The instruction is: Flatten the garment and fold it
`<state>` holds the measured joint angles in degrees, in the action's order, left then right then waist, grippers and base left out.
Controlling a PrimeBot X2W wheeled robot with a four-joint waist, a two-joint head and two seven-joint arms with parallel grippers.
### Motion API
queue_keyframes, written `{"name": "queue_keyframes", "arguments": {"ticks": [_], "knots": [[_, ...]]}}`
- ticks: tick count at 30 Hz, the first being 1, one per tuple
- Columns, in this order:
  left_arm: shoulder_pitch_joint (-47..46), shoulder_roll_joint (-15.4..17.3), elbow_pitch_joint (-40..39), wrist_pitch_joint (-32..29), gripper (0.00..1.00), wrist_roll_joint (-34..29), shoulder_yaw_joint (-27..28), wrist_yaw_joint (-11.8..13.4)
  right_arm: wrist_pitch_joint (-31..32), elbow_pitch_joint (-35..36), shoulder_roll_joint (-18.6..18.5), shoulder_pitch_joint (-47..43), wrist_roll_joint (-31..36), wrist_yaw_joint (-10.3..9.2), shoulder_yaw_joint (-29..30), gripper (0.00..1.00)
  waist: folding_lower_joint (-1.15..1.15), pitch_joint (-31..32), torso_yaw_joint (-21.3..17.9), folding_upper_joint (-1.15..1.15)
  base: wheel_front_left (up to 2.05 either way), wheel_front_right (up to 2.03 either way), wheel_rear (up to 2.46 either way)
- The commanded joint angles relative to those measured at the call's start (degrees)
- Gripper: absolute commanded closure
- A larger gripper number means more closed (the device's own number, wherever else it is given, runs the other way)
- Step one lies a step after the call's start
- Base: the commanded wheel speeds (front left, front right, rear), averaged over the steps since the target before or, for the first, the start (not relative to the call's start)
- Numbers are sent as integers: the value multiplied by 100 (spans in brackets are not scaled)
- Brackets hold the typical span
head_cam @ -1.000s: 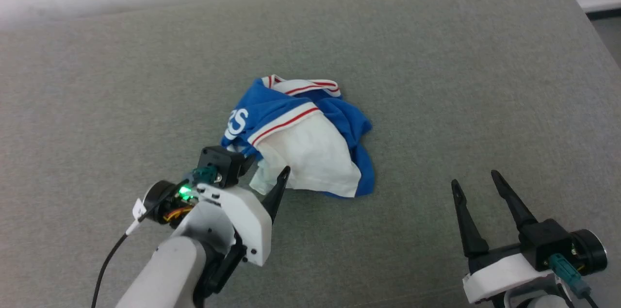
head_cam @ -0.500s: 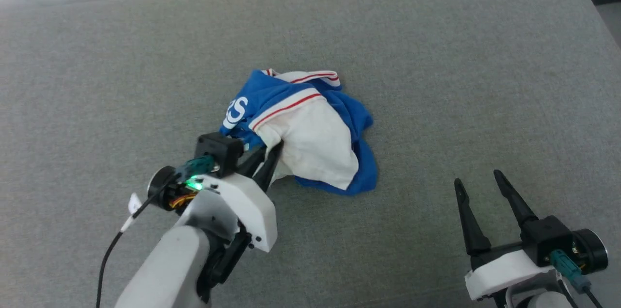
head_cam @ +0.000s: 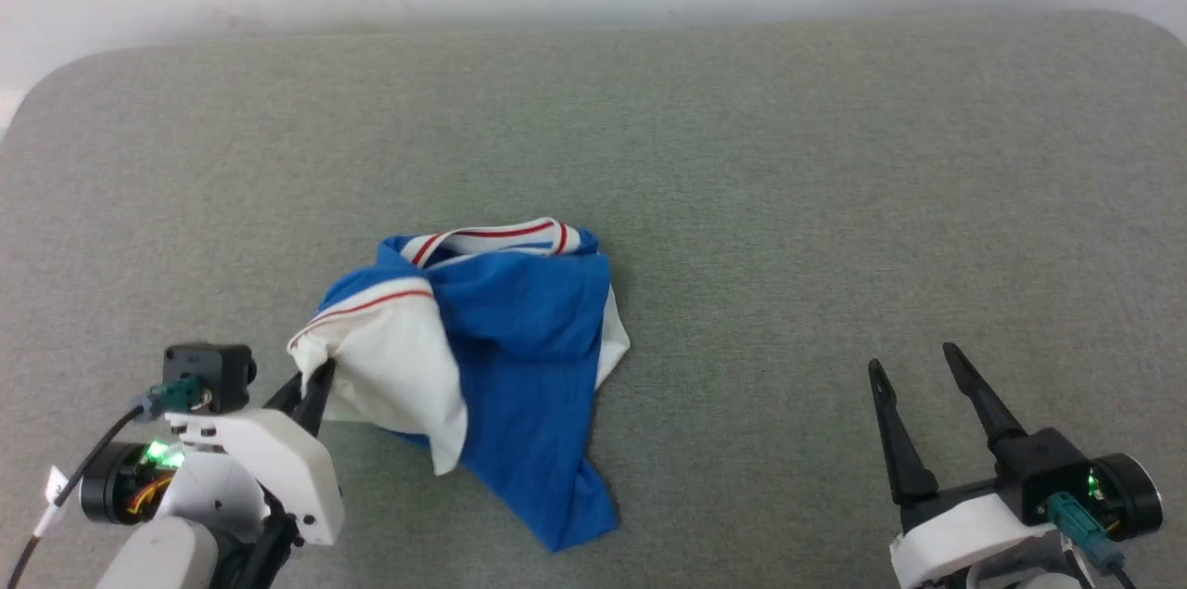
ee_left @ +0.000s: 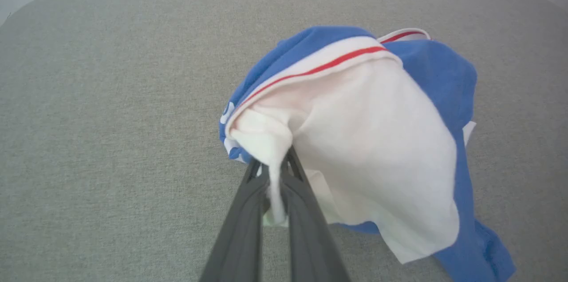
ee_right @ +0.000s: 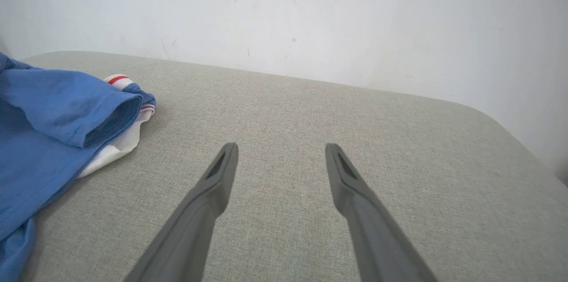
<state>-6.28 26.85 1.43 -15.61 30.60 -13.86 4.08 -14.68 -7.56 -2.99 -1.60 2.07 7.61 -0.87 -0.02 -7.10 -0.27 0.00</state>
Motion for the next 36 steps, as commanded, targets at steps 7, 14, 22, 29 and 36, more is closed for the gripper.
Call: {"name": "queue_keyframes", "arguments": {"ticks": [7, 14, 22, 29, 36], "knots": [[-274, -249, 864, 1178, 0, -483, -56, 121, -31, -34, 12, 54, 64, -12, 0, 0, 2, 20, 165, 0, 0, 0, 0], [-300, -425, 893, 2533, 0, -968, -114, 321, 19, 33, 12, 30, -16, -12, -57, 0, 2, 287, 393, 0, 0, 0, 0], [124, -732, 82, 3055, 0, -1697, -193, 610, 666, 159, -305, 229, -559, -12, -771, 0, 2, 459, 938, 0, 0, 0, 0], [603, -1243, -529, 3059, 0, -2167, -241, 627, 2116, -248, -922, 1063, -1577, -12, -1846, 0, 2, 235, 1460, 0, 0, 0, 0], [527, -1579, -563, 3060, 0, -2360, -157, 408, 3455, -1057, -1403, 2111, -2129, -12, -2607, 0, 2, -60, 1999, 0, 0, 0, 0]]}}
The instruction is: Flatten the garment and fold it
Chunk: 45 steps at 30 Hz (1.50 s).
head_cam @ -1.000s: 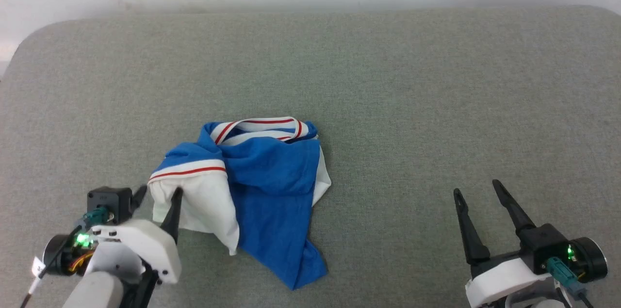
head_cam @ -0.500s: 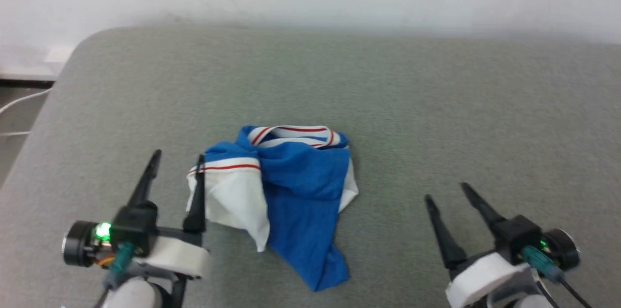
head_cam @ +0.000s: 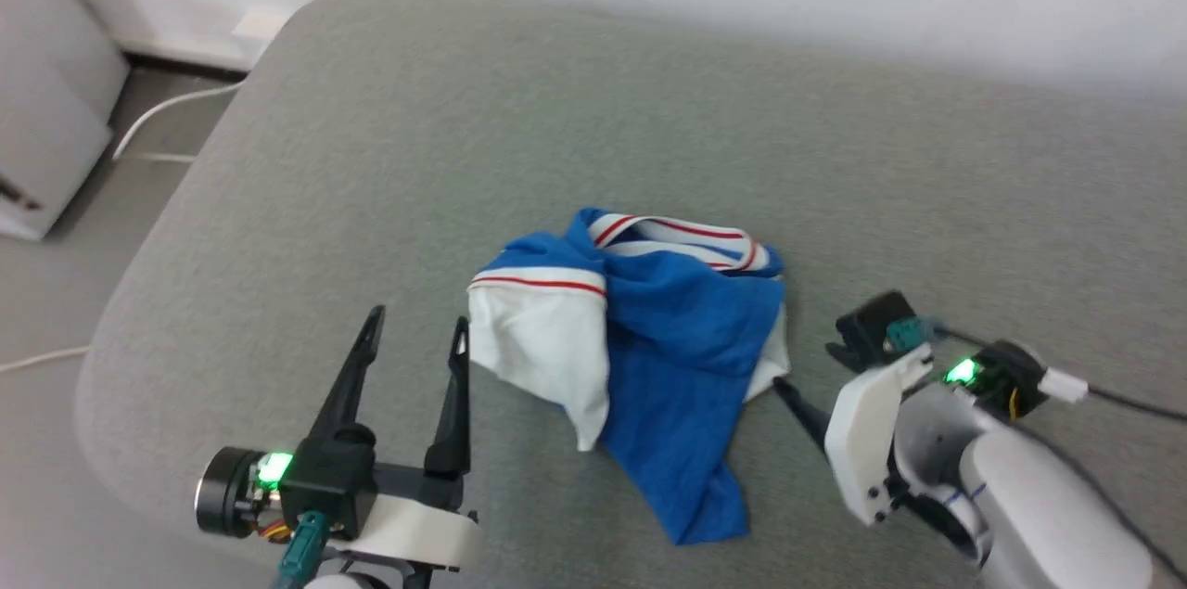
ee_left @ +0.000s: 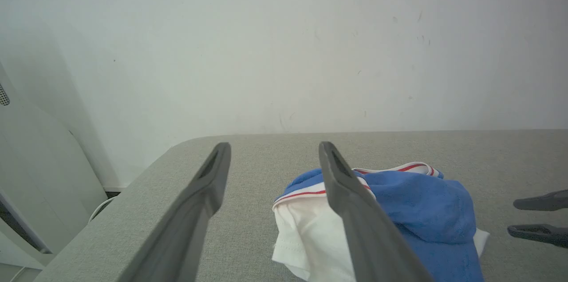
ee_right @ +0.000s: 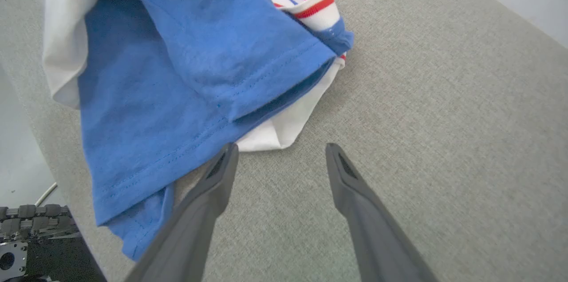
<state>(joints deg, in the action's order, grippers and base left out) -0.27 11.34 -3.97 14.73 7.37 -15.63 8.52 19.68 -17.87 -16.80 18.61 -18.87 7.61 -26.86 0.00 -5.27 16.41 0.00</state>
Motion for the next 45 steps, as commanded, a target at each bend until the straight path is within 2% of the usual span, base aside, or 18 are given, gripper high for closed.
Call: {"name": "queue_keyframes", "arguments": {"ticks": [1, 8, 15, 17, 18, 22, 28, 32, 38, 41, 43, 44, 45], "knots": [[-94, -64, -19, 26, 0, -54, 36, -74, 127, -153, -51, 209, -73, -12, -47, 0, 0, -278, 404, 0, 0, 0, 0], [-181, -278, 26, 27, 0, -172, 155, -289, 438, -981, -155, 754, -65, -12, -210, 0, 0, -512, 819, 0, 0, 0, 0], [-177, -455, 43, 27, 0, -271, 250, -430, 534, -1650, -56, 868, -148, -12, -503, 0, 0, -649, 962, 0, 0, 0, 0], [-183, -485, 54, 27, 0, -296, 279, -463, 510, -1774, -63, 877, -193, -12, -608, 78, 0, -659, 960, 0, 0, 0, 0], [-190, -497, 61, 27, 0, -306, 299, -478, 484, -1831, -68, 882, -227, -12, -635, 100, 0, -659, 949, 0, 0, 0, 0], [-217, -534, 106, 27, 0, -339, 369, -544, 298, -1949, -168, 937, -280, -12, -773, 100, 0, -612, 846, 0, 0, 0, 0], [-154, -559, 164, 27, 0, -373, 486, -622, -67, -1951, -422, 893, -294, -12, -522, 100, 0, -305, 551, 0, 0, 0, 0], [-30, -548, 185, 27, 0, -378, 587, -668, -125, -1752, -759, 741, -229, -12, -90, 100, 0, -47, 230, 0, 0, 0, 0], [68, -586, 203, 27, 0, -372, 645, -748, 226, -1221, -1298, 339, 24, -12, 865, 100, 0, 158, -252, 0, 0, 0, 0], [62, -627, 226, 27, 0, -364, 626, -789, 367, -958, -1331, 37, 229, -12, 1299, 100, 0, 146, -441, 0, 0, 0, 0], [45, -656, 271, 27, 0, -358, 591, -828, 371, -874, -1142, -173, 192, -12, 1564, 100, 0, 127, -533, 0, 0, 0, 0], [41, -671, 310, 27, 0, -345, 572, -847, 296, -853, -1003, -259, 146, -12, 1746, 80, 0, 123, -566, 0, 0, 0, 0], [43, -687, 373, 27, 0, -326, 540, -878, 210, -828, -933, -351, 235, -12, 1850, 0, 0, 122, -594, 0, 0, 0, 0]]}}
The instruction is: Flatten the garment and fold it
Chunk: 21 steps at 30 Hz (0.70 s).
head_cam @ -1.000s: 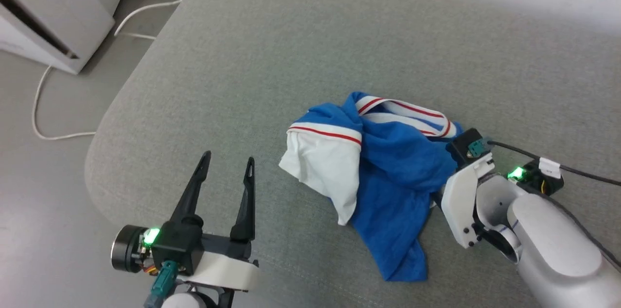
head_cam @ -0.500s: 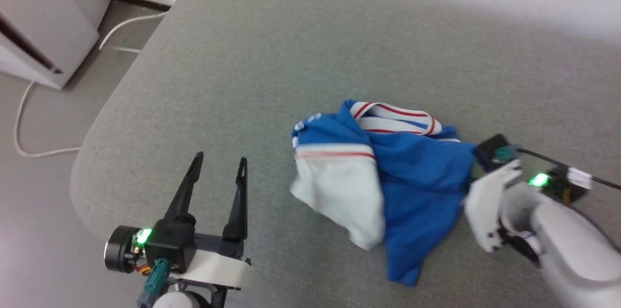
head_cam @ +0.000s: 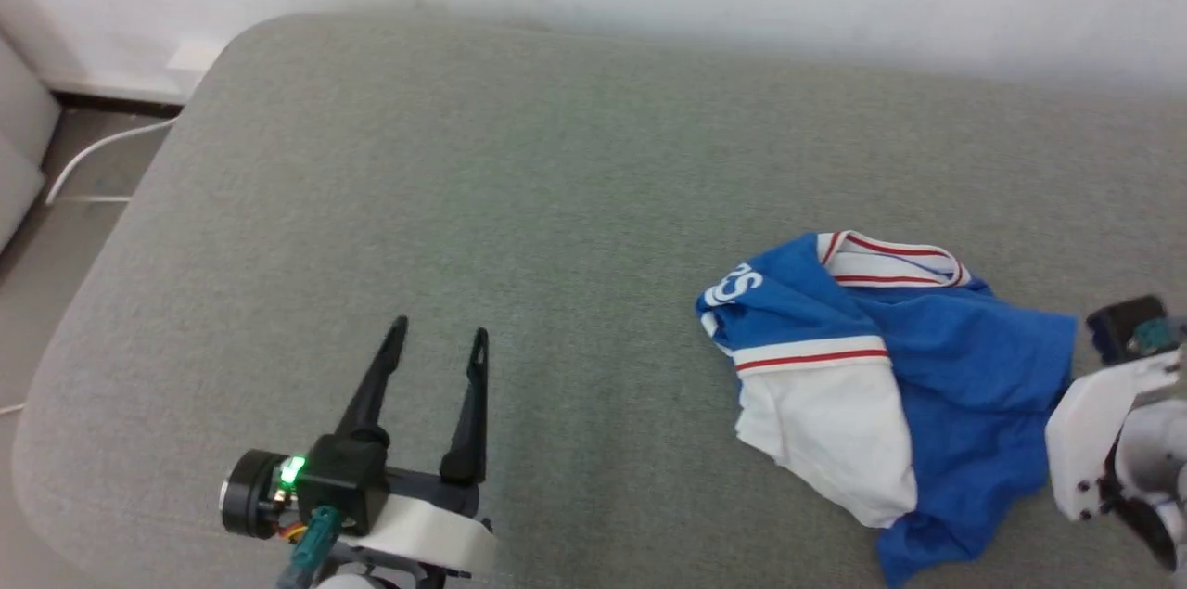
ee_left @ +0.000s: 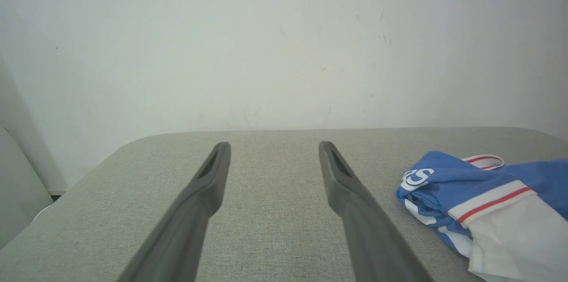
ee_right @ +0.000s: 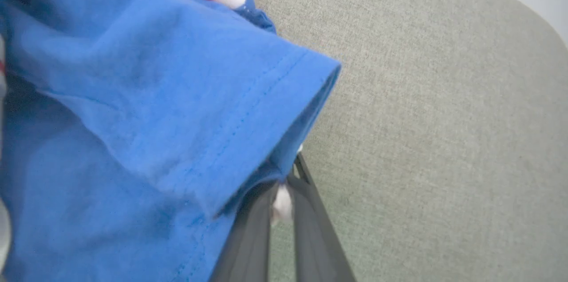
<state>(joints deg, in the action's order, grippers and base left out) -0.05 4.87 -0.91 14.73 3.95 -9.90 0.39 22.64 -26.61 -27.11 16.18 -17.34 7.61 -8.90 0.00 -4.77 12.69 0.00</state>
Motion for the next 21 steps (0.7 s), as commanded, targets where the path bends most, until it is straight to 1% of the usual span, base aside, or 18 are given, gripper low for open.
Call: {"name": "queue_keyframes", "arguments": {"ticks": [1, 2, 4, 7, 9, 10, 11, 15, 18, 21], "knots": [[17, -50, 128, 27, 0, 21, -63, -95, -167, 94, 101, -192, 259, -12, 60, 0, 0, 67, -250, 0, 0, 0, 0], [10, -57, 179, 27, 0, 16, -81, -115, -260, 149, 130, -255, 389, -12, 101, 0, 0, 66, -290, 0, 0, 0, 0], [21, -71, 288, 27, 0, 32, -121, -167, -476, 275, 319, -350, 465, -12, 332, 0, 0, 81, -386, 0, 0, 0, 0], [39, -90, 516, 27, 0, 97, -246, -308, -860, 642, 507, -549, 642, -12, 581, 0, 0, 118, -506, 0, 0, 0, 0], [38, -103, 736, 18, 0, 194, -370, -418, -1032, 992, 679, -789, 660, -12, 705, 0, 0, 126, -604, 0, 0, 0, 0], [38, -103, 736, 18, 0, 194, -370, -418, -1032, 992, 679, -789, 660, -12, 705, 0, 0, 126, -604, 0, 0, 0, 0], [16, -113, 829, -55, 0, 276, -442, -474, -1119, 1183, 770, -919, 641, -12, 783, 0, 0, 117, -651, 0, 0, 0, 0], [-148, -128, 1078, -814, 0, 538, -867, -666, -1493, 1945, 1057, -1428, 866, -12, 1076, 0, 0, 19, -905, 0, 0, 0, 0], [-306, -133, 1155, -1335, 0, 757, -1083, -723, -1708, 2348, 1388, -1700, 1106, -12, 1287, 0, 0, -86, -1115, 0, 0, 0, 0], [-480, -111, 1277, -1795, 0, 914, -1273, -752, -1857, 2612, 1683, -1854, 1338, -12, 1308, 0, 0, -182, -1318, 0, 0, 0, 0]]}}
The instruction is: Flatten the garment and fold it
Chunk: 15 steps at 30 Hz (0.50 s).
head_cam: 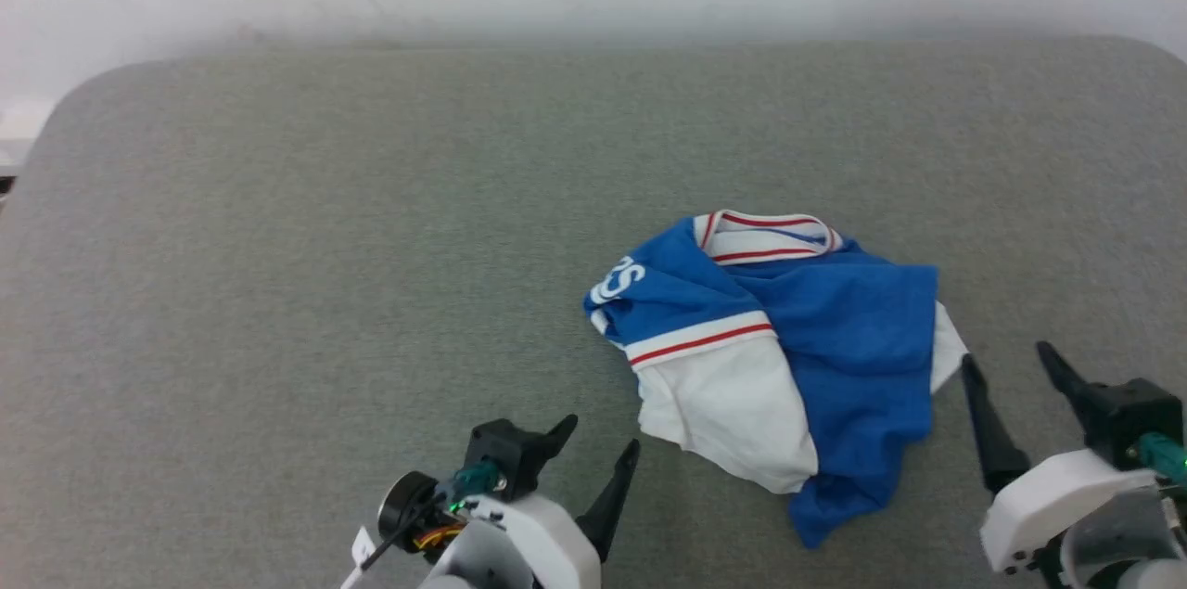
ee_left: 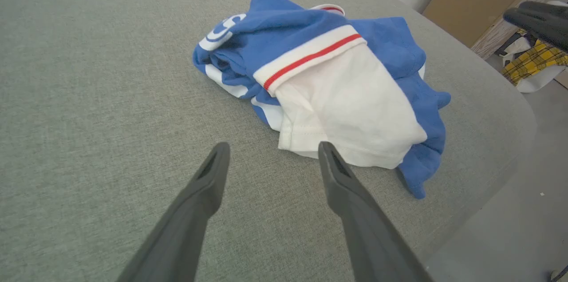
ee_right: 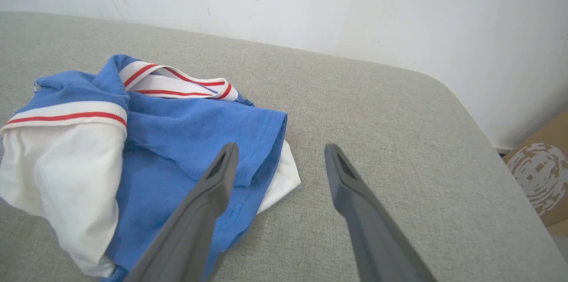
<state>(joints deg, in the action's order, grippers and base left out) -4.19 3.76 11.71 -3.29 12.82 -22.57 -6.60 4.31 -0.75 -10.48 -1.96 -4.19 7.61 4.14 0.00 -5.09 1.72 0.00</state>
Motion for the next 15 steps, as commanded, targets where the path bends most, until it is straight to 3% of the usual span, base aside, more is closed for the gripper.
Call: {"name": "queue_keyframes", "arguments": {"ticks": [1, 6, 15], "knots": [[-120, -3, 40, -113, 0, 113, -51, -60, -50, 82, 98, -71, 72, -12, -31, 0, 0, -185, -290, 0, 0, 0, 0], [-440, 18, 147, -497, 0, 367, -239, -76, -154, 157, 298, -122, 218, -12, -129, 0, 0, -342, -541, 0, 0, 0, 0], [-818, 70, 431, -609, 0, 526, -324, -82, -303, 6, 422, -6, 305, -12, -146, 0, 0, -568, -725, 0, 0, 0, 0]]}}
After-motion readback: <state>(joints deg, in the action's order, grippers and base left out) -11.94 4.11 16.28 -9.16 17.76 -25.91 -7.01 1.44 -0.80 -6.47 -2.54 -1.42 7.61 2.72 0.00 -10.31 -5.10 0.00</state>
